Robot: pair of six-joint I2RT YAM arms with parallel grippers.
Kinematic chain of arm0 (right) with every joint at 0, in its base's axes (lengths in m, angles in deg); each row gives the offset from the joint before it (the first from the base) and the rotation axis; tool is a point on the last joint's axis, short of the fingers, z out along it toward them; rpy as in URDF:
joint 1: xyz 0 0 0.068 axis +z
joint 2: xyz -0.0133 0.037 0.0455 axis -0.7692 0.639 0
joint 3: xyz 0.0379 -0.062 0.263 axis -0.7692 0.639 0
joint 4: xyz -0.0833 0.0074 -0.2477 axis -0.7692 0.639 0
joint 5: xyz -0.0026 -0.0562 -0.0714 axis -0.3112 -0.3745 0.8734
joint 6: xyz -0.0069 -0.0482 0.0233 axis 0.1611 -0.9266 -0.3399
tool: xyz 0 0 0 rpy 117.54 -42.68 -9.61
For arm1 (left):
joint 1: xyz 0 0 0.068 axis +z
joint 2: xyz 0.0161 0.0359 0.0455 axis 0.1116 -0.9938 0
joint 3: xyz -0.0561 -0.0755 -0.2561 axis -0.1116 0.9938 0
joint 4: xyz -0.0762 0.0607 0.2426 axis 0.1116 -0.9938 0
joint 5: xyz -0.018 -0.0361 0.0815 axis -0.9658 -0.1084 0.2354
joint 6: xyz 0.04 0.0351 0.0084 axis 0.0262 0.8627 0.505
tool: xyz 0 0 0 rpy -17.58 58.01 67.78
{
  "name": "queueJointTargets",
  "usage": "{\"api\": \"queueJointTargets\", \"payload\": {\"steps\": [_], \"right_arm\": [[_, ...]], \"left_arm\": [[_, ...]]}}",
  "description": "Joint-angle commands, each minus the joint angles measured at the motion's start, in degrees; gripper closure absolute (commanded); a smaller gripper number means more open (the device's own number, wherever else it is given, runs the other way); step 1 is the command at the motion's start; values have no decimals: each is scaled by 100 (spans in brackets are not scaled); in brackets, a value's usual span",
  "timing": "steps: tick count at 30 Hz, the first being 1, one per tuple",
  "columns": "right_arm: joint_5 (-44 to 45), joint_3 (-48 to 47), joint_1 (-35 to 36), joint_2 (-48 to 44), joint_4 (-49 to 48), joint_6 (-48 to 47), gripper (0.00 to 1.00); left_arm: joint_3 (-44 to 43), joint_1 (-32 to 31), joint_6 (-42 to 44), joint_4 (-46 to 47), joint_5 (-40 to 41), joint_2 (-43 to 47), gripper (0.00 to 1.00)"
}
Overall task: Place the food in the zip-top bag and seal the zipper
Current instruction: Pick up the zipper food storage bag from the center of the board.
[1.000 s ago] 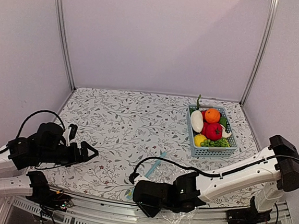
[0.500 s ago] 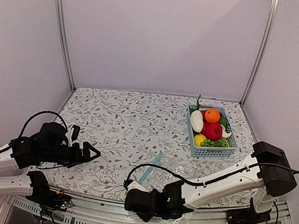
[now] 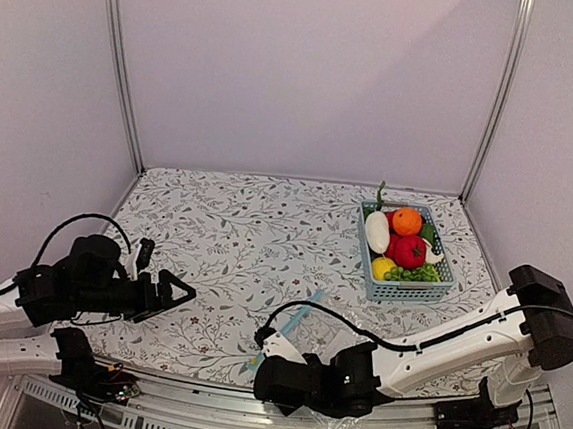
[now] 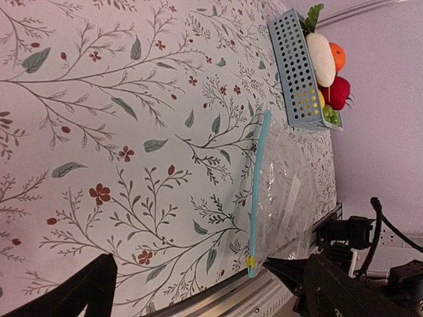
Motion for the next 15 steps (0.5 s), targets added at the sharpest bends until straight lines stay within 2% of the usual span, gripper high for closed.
{"api": "queueJointTargets", "payload": {"steps": [1,8,15], "right_arm": [[703,123,-5,-620,-487,391,100],[1192,-119,-5,-747,-673,464,100],[1309,-329,-3,-702,-731,544,100]], "left_arm": [[42,-309,-215,265,-22,59,0],[-193,-1100,-290,832,236,-411,0],[-299,-1844,-456,1611,724,-949,2]]}}
